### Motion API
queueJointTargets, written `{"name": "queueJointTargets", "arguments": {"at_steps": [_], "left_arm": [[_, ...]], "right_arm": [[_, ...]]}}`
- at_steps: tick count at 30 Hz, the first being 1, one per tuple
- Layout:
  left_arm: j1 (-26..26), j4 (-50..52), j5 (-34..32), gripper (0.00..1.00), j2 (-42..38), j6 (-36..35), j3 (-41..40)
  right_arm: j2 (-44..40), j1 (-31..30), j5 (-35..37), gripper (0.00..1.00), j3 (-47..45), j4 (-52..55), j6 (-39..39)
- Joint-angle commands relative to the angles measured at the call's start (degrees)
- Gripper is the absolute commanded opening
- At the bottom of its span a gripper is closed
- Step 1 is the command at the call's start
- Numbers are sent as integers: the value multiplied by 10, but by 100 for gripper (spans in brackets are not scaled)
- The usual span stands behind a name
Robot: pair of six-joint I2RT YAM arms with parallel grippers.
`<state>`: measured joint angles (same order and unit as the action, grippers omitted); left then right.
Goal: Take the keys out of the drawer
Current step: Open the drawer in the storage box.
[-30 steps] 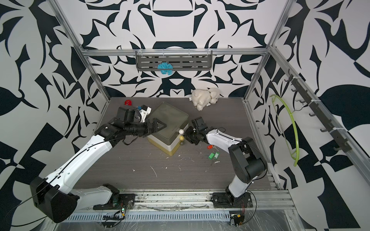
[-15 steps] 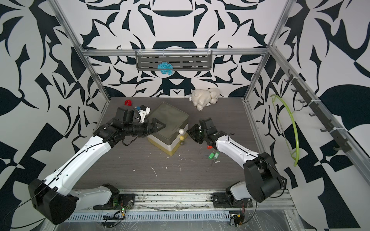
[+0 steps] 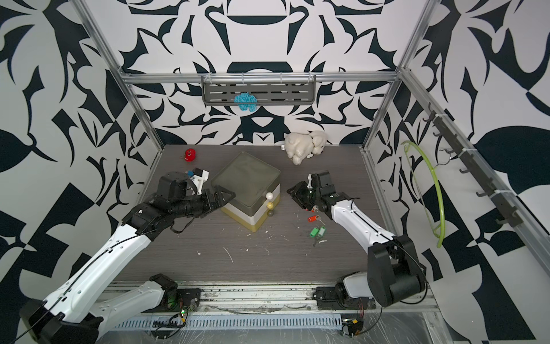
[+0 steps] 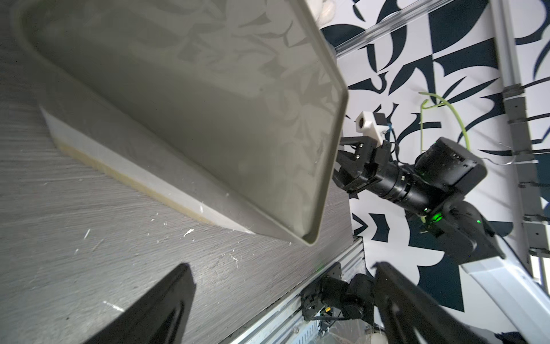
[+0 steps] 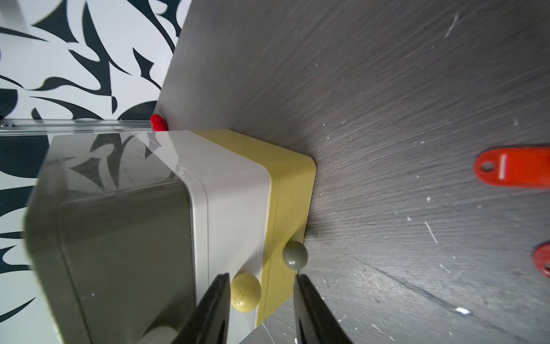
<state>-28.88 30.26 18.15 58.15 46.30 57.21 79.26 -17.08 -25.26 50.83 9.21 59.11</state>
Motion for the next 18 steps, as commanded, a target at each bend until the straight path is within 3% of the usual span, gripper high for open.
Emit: {"name": "queueJointTargets", "arguments": {"at_steps": [1, 13, 18], "left_arm": [[0, -16, 0, 99, -10, 20, -12], [0, -34, 18, 99, 16, -4, 43], [0, -31, 30, 99, 50, -22, 85]], "right_arm": [[23, -5, -58, 43, 28, 21, -9], [74, -64, -95, 49, -94, -121, 92], [120, -74, -108, 49, -124, -239, 130]]}}
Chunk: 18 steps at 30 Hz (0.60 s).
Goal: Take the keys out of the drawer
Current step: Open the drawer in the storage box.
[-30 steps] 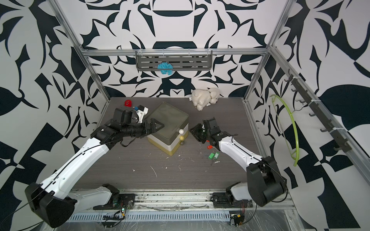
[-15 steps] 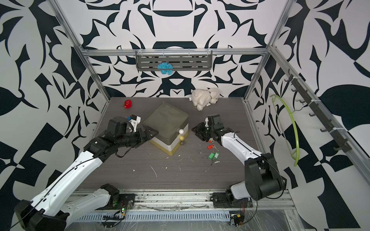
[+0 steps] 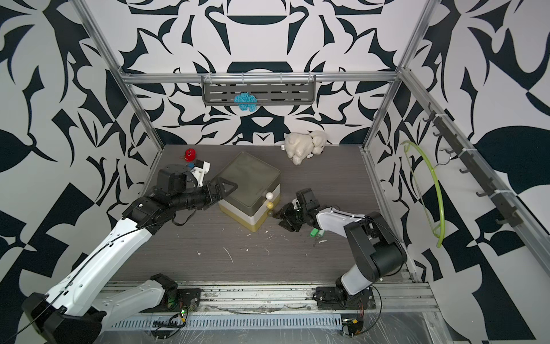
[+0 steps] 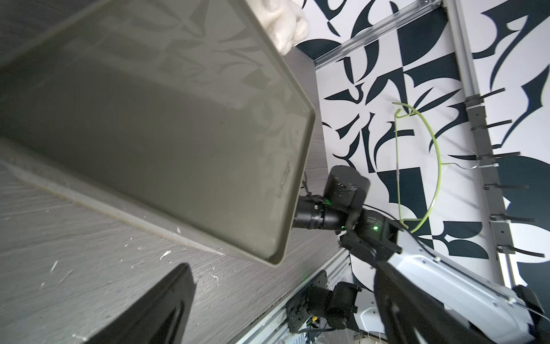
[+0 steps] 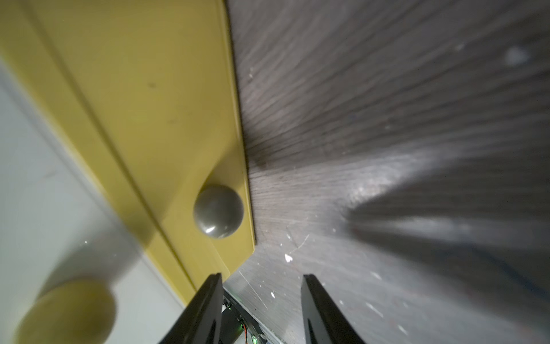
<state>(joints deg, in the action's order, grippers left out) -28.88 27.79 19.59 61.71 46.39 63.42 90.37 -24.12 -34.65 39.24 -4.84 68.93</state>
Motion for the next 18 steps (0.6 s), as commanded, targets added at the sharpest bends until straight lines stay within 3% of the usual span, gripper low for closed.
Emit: {"name": "queueJointTargets", "arguments": {"at_steps": [1, 9, 18], "left_arm": [[0, -9, 19, 99, 21, -24, 28], [0, -33, 47, 99, 66, -21, 33], [0, -40, 59, 99, 84, -18, 12]], "right_arm": [[19, -5, -15, 49, -11, -117, 35], [71, -13, -12, 49, -32, -259, 74], [88, -13, 5, 47, -45, -309, 79]]}}
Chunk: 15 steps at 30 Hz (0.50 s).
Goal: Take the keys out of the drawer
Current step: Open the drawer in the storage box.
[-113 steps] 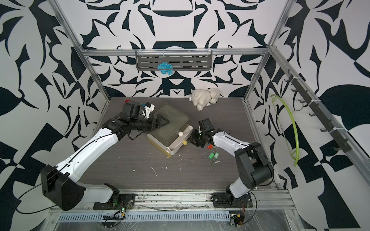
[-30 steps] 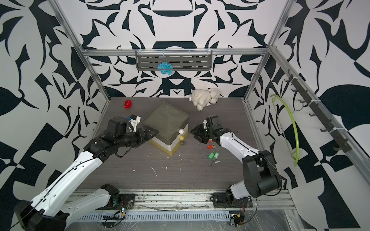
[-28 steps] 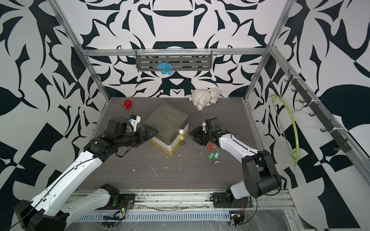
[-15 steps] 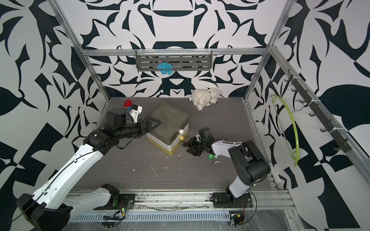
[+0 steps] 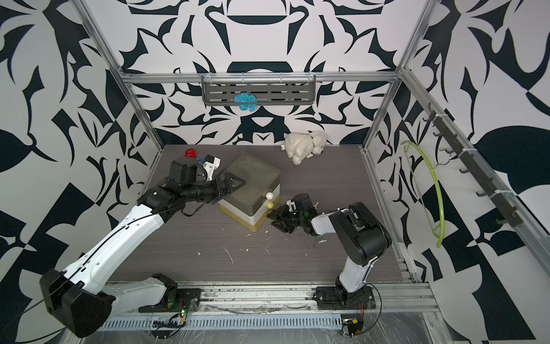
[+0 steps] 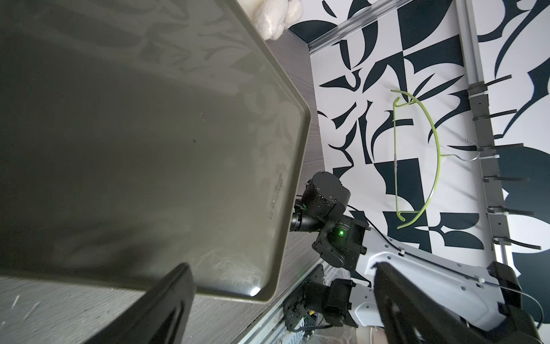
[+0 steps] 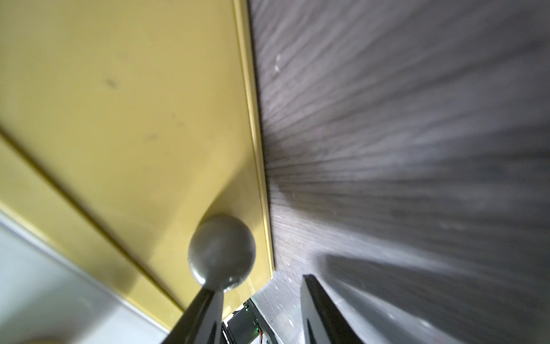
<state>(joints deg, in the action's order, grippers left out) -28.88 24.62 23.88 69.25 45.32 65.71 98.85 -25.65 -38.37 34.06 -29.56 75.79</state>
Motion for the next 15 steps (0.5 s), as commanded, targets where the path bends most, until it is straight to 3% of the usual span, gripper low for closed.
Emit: {"name": "queueJointTargets", "arguments": {"at_steps": [1, 15], "left_arm": [[0, -9, 16, 99, 9, -8, -13], [0, -12, 19, 99, 13, -3, -41]], "right_arm": [[5, 3, 44, 47, 9, -64, 9], [-3, 13, 45, 45, -4, -99, 9]]}}
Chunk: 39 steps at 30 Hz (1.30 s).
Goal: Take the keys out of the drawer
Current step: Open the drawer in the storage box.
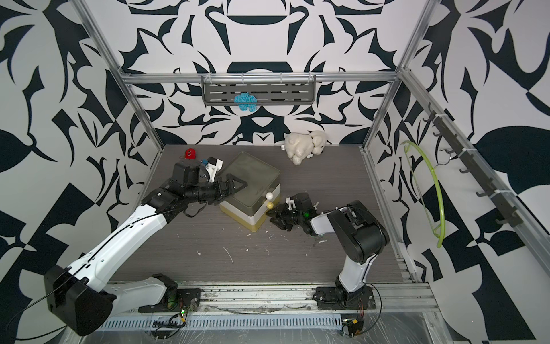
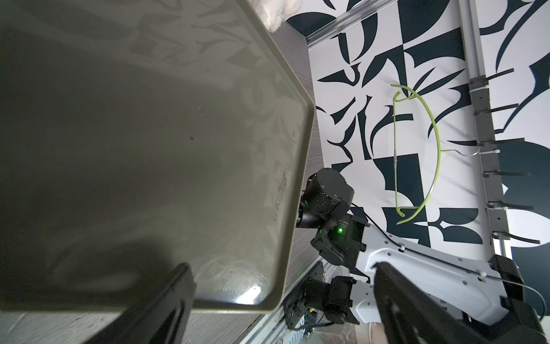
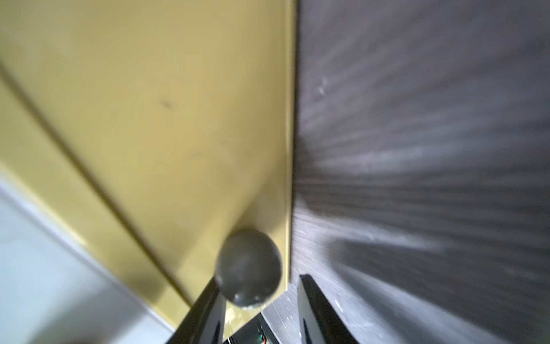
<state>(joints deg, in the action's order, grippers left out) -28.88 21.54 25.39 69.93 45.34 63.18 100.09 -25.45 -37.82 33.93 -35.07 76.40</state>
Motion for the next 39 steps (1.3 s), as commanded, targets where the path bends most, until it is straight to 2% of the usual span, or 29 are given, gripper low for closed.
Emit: {"name": "queueJointTargets", "arguments": {"at_steps": [1, 6, 12, 19, 25, 29, 34, 39], "left_arm": [[0, 19, 3, 99, 8, -3, -16], [0, 23, 4, 99, 11, -4, -9], [0, 30, 4, 99, 10, -6, -6], [0, 34, 3, 99, 3, -7, -10], [0, 34, 3, 99, -4, -7, -14], [0, 35, 3, 99, -11, -6, -20], [0, 33, 0, 99, -17, -4, -25], [0, 34, 1, 99, -18, -4, -27]], "right_arm": [[-21, 15, 41, 45, -9, -44, 0], [-34, 30, 35, 45, -21, -34, -10], [-10, 28, 19, 45, -8, -61, 1], [9, 0, 2, 45, 9, -70, 1], [23, -16, 16, 44, 11, -94, 12], [21, -18, 26, 36, 8, -93, 13], [12, -18, 34, 17, -8, -94, 13], [-11, -11, 42, 13, -37, -90, 8]]}}
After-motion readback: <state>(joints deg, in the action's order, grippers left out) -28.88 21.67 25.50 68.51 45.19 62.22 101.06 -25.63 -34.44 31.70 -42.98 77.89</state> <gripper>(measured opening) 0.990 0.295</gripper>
